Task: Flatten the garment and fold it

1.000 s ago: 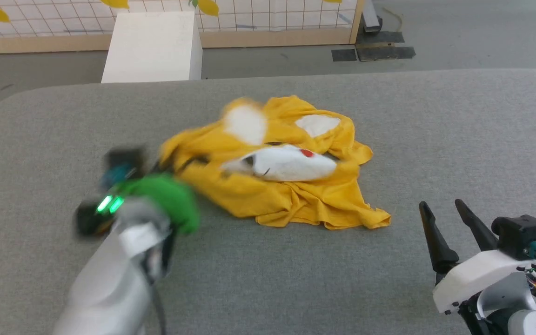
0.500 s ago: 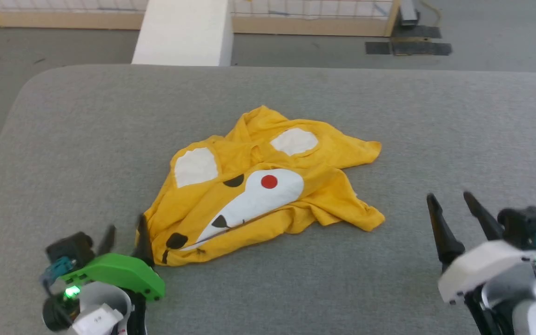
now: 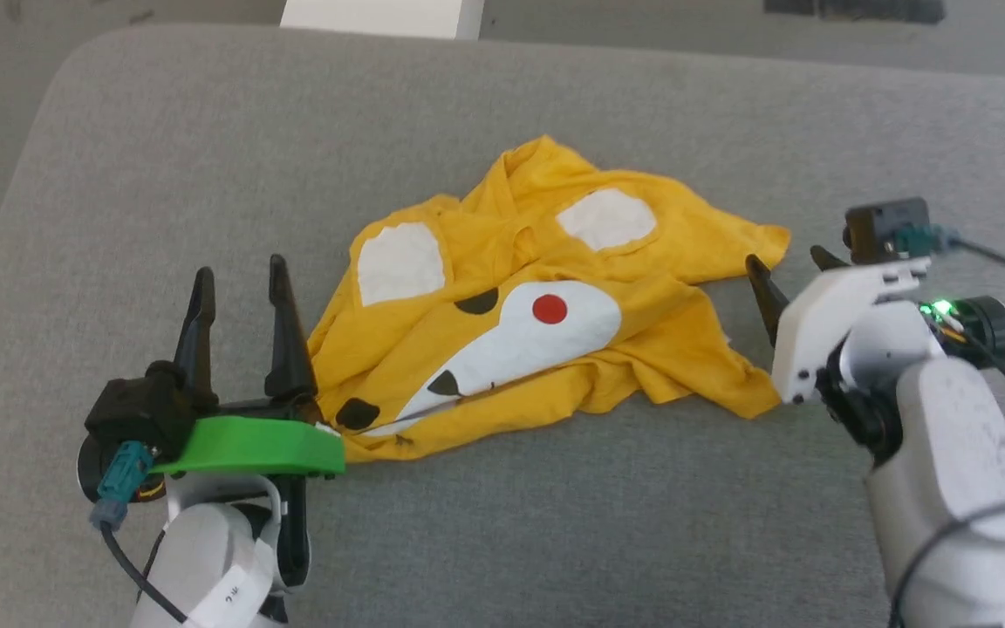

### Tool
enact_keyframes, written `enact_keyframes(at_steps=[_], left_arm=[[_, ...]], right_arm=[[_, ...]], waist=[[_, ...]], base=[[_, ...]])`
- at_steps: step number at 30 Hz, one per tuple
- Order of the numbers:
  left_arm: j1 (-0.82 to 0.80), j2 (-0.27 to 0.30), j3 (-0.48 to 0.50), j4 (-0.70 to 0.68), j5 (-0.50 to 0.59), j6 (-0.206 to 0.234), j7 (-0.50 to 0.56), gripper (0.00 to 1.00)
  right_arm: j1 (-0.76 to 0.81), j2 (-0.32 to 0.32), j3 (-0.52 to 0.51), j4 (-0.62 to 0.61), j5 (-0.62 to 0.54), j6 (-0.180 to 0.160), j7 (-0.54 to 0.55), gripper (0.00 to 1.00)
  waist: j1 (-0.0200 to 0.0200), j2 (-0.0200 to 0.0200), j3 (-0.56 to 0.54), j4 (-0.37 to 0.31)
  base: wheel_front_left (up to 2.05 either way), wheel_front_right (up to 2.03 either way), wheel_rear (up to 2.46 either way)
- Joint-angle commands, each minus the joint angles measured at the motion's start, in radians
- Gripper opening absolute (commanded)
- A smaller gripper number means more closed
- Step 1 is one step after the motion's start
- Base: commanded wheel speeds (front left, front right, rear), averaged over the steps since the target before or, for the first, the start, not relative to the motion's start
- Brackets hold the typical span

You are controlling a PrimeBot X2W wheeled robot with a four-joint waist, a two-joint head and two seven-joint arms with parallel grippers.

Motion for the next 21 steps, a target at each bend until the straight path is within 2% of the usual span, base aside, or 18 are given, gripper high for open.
enact_keyframes(at_steps=[1,3,7,8,9,10,11,12,16,21], left_arm=[[-0.005,-0.013,0.016,-0.002,0.024,-0.021,-0.005,1.00],[-0.010,-0.034,0.036,0.002,0.050,-0.053,-0.005,1.00],[-0.015,-0.053,0.061,0.018,0.075,-0.088,-0.005,1.00],[-0.015,-0.055,0.065,0.022,0.079,-0.094,-0.005,1.00],[-0.015,-0.057,0.069,0.026,0.083,-0.099,-0.005,1.00],[-0.014,-0.058,0.073,0.030,0.085,-0.103,-0.005,1.00],[-0.013,-0.059,0.077,0.036,0.087,-0.107,-0.005,1.00],[-0.010,-0.060,0.079,0.042,0.089,-0.110,-0.005,1.00],[-0.002,-0.060,0.083,0.065,0.088,-0.117,-0.005,1.00],[0.018,-0.061,0.085,0.082,0.095,-0.126,-0.005,1.00]], right_arm=[[-0.039,-0.001,-0.007,0.044,-0.012,-0.001,0.039,1.00],[-0.089,-0.001,-0.012,0.105,-0.027,-0.001,0.091,1.00],[-0.137,-0.001,0.010,0.187,-0.027,-0.001,0.180,1.00],[-0.141,-0.001,0.018,0.201,-0.020,-0.001,0.201,0.95],[-0.145,-0.001,0.023,0.209,-0.011,-0.001,0.215,0.50],[-0.147,-0.001,0.024,0.210,-0.008,-0.001,0.215,0.35],[-0.145,-0.001,0.024,0.208,-0.008,-0.001,0.208,0.08],[-0.140,-0.001,0.020,0.205,-0.008,-0.001,0.201,0.00],[-0.097,-0.009,-0.027,0.157,-0.001,-0.001,0.141,0.00],[0.030,-0.034,-0.163,0.009,-0.018,-0.001,0.060,0.00]], waist=[[-0.0001,0.0000,0.050,0.040],[-0.0001,0.0000,0.068,0.052],[-0.0001,0.0000,0.076,0.062],[-0.0001,0.0000,0.076,0.063],[-0.0001,0.0000,0.074,0.063],[-0.0001,0.0000,0.071,0.063],[-0.0001,0.0000,0.065,0.060],[-0.0001,0.0000,0.059,0.057],[-0.0001,0.0000,0.024,0.039],[-0.0001,0.0000,-0.036,0.005]], base=[[0.00,0.00,0.00],[0.00,0.00,0.00],[0.00,0.00,0.00],[0.00,0.00,0.00],[0.00,0.00,0.00],[0.00,0.00,0.00],[0.00,0.00,0.00],[0.00,0.00,0.00],[0.00,0.00,0.00],[0.00,0.00,0.00]])
